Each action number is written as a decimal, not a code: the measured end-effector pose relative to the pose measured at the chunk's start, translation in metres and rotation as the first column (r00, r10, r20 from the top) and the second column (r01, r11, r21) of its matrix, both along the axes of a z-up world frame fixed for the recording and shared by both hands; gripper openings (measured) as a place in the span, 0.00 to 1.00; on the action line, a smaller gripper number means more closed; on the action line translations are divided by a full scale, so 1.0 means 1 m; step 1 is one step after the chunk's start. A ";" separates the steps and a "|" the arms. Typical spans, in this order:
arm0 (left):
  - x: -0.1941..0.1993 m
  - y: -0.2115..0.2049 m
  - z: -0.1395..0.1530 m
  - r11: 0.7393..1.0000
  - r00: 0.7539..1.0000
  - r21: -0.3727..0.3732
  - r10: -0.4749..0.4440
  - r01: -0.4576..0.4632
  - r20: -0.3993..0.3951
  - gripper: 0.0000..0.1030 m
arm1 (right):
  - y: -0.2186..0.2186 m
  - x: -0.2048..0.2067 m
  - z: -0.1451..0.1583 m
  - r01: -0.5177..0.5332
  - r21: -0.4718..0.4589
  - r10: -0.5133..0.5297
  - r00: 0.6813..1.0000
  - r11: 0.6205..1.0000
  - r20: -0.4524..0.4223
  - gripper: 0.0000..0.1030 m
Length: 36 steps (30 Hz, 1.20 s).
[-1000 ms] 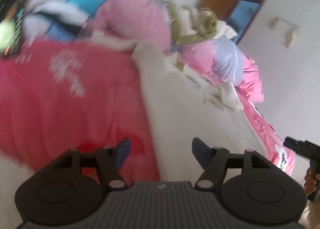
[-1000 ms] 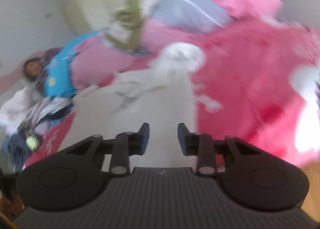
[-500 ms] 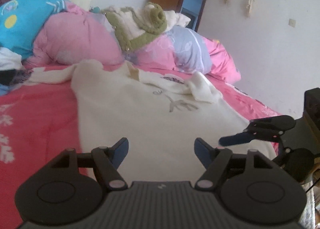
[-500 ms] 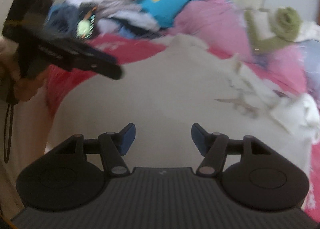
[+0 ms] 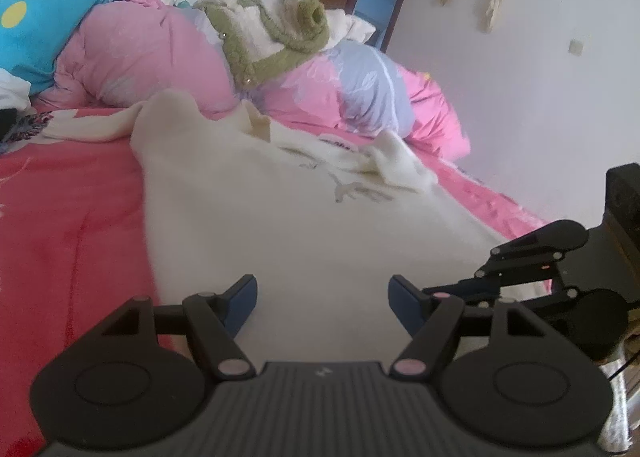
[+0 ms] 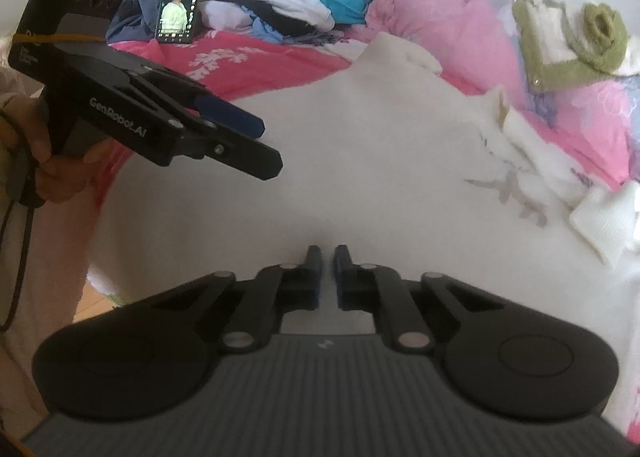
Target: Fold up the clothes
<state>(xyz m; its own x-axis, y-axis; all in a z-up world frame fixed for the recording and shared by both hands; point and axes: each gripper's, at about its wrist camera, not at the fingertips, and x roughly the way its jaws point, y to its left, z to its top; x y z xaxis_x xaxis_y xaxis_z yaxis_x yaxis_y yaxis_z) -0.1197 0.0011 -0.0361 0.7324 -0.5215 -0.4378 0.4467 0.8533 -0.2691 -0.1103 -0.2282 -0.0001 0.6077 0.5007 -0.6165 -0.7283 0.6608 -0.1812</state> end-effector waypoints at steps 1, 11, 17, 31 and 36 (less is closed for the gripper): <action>-0.001 0.001 0.000 1.000 1.000 0.000 -0.001 0.001 0.004 0.71 | -0.001 -0.001 0.001 0.007 0.007 -0.007 1.000 1.000 0.006 0.03; -0.009 0.007 -0.001 1.000 1.000 -0.014 -0.010 0.010 0.027 0.71 | -0.015 0.005 0.028 0.082 0.074 -0.087 0.995 0.994 0.056 0.00; -0.009 0.017 0.000 0.999 1.000 -0.030 0.023 -0.023 0.008 0.71 | -0.006 -0.017 0.015 -0.077 0.041 0.077 0.997 0.996 0.001 0.31; -0.032 0.035 0.006 0.998 0.998 -0.012 0.061 -0.061 -0.012 0.71 | 0.026 -0.046 -0.006 -0.204 -0.083 0.209 0.976 0.976 0.057 0.07; -0.037 0.032 0.007 0.999 0.999 0.010 0.041 -0.041 -0.008 0.72 | 0.019 -0.047 0.004 -0.187 -0.029 0.189 0.981 0.982 0.054 0.05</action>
<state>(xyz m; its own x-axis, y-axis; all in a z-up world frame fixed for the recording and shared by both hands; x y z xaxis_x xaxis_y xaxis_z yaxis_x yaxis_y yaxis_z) -0.1564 0.0329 -0.0288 0.7496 -0.4868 -0.4485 0.4091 0.8734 -0.2644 -0.1575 -0.2087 0.0035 0.5380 0.5952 -0.5969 -0.8274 0.5082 -0.2391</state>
